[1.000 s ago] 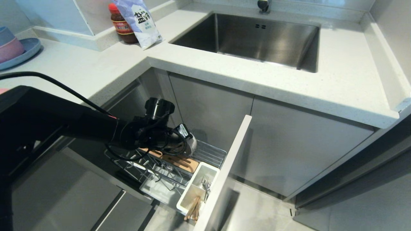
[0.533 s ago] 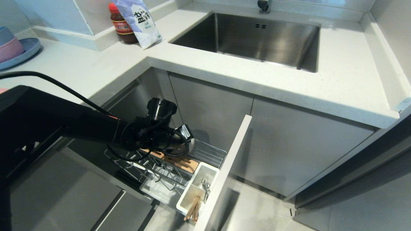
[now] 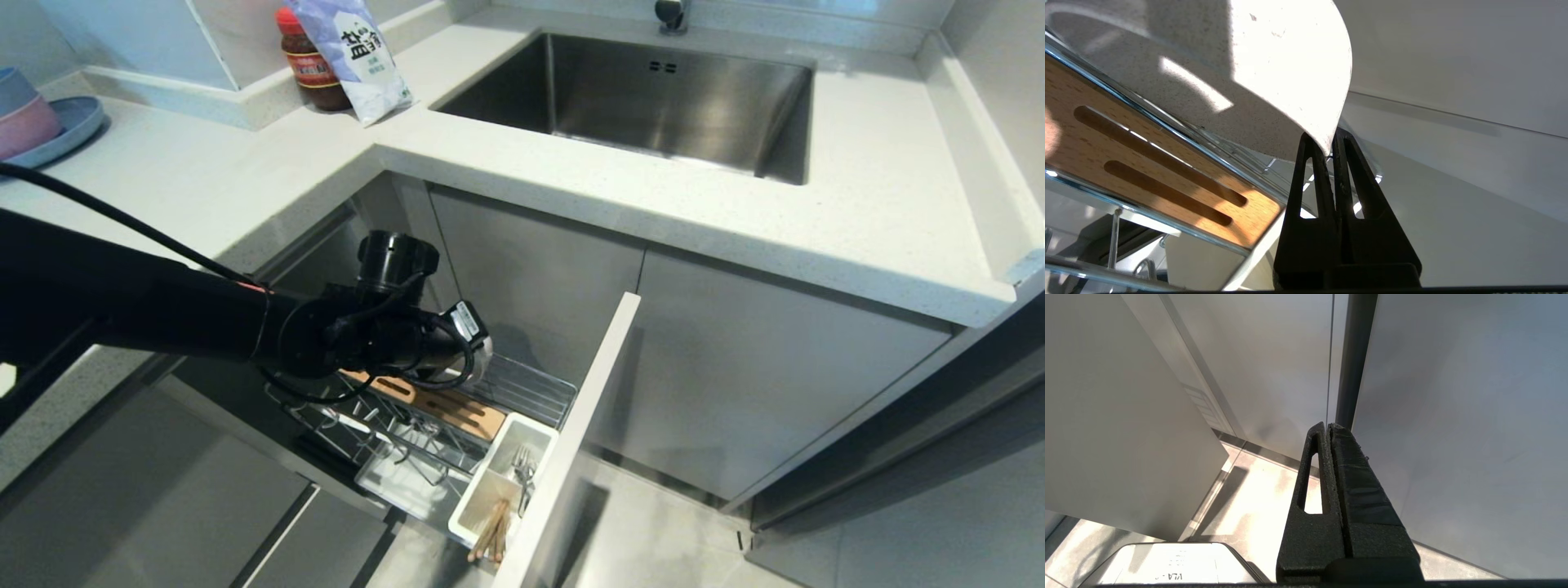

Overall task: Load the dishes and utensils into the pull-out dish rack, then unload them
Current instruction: Take the bowl out of the cupboard

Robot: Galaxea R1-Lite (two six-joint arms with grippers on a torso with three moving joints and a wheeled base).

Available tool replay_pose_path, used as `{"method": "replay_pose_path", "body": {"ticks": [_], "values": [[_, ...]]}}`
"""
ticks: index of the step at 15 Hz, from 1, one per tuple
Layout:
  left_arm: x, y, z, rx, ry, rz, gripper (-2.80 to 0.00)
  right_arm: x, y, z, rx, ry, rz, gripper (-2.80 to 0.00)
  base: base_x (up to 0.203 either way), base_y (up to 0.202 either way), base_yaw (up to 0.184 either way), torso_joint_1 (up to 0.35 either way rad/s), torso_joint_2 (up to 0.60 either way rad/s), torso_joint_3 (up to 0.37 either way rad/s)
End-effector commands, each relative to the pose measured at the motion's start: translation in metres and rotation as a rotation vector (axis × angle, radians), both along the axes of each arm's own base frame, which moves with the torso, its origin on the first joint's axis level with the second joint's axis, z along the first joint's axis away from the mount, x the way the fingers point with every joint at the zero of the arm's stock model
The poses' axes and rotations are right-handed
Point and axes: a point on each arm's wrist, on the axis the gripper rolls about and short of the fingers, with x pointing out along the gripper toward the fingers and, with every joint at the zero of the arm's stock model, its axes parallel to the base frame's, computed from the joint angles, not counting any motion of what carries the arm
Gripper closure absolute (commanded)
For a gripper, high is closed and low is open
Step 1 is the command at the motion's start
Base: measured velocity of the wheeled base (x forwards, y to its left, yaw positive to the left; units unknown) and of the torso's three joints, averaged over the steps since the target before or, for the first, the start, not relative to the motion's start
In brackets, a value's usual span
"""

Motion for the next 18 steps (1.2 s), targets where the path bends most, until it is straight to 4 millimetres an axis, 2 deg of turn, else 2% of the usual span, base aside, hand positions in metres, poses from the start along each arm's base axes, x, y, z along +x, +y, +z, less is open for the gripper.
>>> {"method": "replay_pose_path", "body": {"ticks": [1,5,8,11,14,18], "values": [[-0.010,0.004,0.019,-0.024,-0.042,0.000,0.00,0.000,0.000,0.000,0.000,-0.001,-0.001,0.00,0.000,0.000,0.000,0.000,0.00,0.000],[-0.026,0.009,0.042,-0.047,-0.094,-0.006,0.00,0.000,0.000,0.000,0.000,-0.001,-0.001,0.00,0.000,0.000,0.000,0.000,0.00,0.000],[-0.050,0.015,0.073,-0.084,-0.170,-0.024,0.00,0.000,0.000,0.000,0.000,-0.001,-0.001,0.00,0.000,0.000,0.000,0.000,0.00,0.000],[-0.089,0.026,0.114,-0.138,-0.284,-0.049,0.00,0.000,0.000,0.000,0.000,-0.001,-0.001,0.00,0.000,0.000,0.000,0.000,0.00,0.000],[-0.135,0.045,0.155,-0.195,-0.429,-0.075,0.00,0.000,0.000,0.000,0.000,-0.001,0.000,0.00,0.000,0.000,0.000,0.000,0.00,0.000],[-0.200,0.088,0.202,-0.195,-0.657,-0.073,0.00,0.000,0.000,0.000,0.000,-0.001,0.001,0.00,0.000,0.000,0.000,0.000,0.00,0.000]]}}
